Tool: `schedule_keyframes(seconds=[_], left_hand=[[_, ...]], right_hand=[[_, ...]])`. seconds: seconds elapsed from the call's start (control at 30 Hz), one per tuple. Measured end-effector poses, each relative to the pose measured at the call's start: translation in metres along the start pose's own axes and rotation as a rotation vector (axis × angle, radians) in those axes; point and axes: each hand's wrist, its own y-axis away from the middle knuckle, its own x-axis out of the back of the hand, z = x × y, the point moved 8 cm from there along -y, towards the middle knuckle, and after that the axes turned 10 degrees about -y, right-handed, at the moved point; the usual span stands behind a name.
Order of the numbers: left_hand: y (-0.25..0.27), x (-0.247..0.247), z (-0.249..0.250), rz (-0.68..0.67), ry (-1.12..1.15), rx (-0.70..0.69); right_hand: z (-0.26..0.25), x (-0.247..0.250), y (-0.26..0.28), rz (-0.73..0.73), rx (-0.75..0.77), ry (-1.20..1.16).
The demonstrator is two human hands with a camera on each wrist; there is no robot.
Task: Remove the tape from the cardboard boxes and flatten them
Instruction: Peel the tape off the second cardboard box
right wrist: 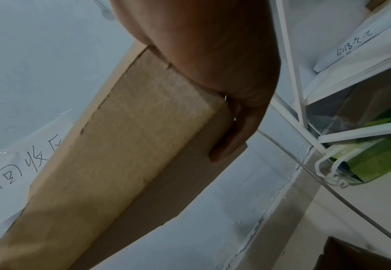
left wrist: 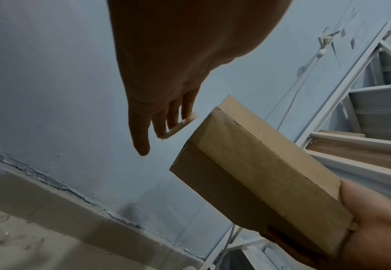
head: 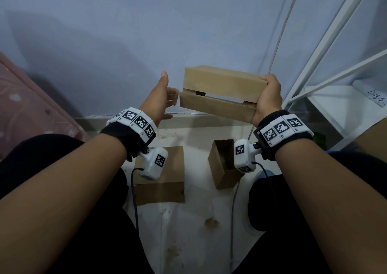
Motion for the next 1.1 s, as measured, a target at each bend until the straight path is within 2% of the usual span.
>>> schedule_keyframes(seconds=[0.13,0.47,0.63,0.83,0.97,1.1], left_hand=[[-0.002,0.005,-0.001,0.039,-0.03,0.003],[0.002,-0.003,0.002,-0.044,-0.04,-0.049],[0.011,-0.004,0.001,-0.06,-0.044,-0.03],[0.015,0.0,-0.003,0.009,-0.117,0.049],[0.012,0.011,-0.011,0.136,-0.32,0.08],[0.012,0.012,-0.003,0.191,-0.62,-0.075]], right_hand=[[0.0,0.0,-0.001,-0.001,-0.003,-0.004],[0.006,-0.008,0.0,-0.081,-0.022,0.058],[0.009,-0.012,0.002,-0.1,-0.04,0.08],[0.008,-0.011,0.002,-0.079,-0.021,0.11],[0.008,-0.011,0.0,-0.097,-0.02,0.098],[0.011,-0.018,0.003,-0.162,-0.049,0.083]])
